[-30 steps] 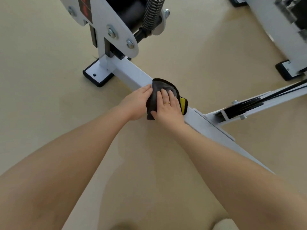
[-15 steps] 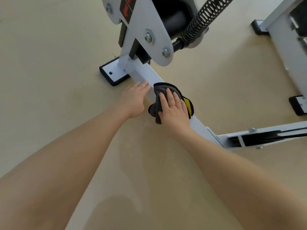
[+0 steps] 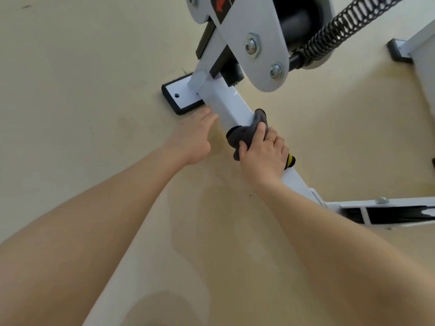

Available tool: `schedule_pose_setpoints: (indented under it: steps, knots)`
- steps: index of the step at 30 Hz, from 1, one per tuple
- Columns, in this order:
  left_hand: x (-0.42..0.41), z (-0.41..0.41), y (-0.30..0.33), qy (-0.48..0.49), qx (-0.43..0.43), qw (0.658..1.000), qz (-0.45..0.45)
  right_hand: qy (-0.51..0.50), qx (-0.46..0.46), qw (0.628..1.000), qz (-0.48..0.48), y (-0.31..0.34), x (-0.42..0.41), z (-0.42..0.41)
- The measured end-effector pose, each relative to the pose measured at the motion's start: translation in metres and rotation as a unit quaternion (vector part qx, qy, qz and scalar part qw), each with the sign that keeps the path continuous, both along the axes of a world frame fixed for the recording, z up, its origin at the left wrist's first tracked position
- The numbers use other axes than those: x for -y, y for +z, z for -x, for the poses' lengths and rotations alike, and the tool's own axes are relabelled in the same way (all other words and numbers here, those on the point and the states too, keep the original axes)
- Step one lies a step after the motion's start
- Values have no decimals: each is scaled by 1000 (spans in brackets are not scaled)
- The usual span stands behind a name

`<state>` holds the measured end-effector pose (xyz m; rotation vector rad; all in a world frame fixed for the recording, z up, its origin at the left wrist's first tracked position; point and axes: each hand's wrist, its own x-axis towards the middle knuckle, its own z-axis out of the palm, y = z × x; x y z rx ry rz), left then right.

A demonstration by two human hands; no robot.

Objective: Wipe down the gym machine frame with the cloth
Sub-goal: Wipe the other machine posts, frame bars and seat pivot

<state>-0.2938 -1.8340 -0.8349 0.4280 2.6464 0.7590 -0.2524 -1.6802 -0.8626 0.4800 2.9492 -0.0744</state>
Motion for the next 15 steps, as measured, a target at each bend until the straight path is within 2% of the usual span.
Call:
schedule_pose_setpoints:
  steps: [3, 5, 9, 15]
  knots:
    - [-15, -5, 5, 3, 22, 999, -23, 46, 1, 998, -37, -2, -9, -6]
    - [-27, -14, 5, -38, 20, 999, -27, 76, -3, 997, -33, -2, -9, 7]
    - [-41, -30, -5, -155, -72, 981, 98, 110, 10, 994, 13, 1, -18, 0]
    - [-57, -45, 0, -202, -37, 971, 122, 47, 42, 998, -14, 6, -62, -98]
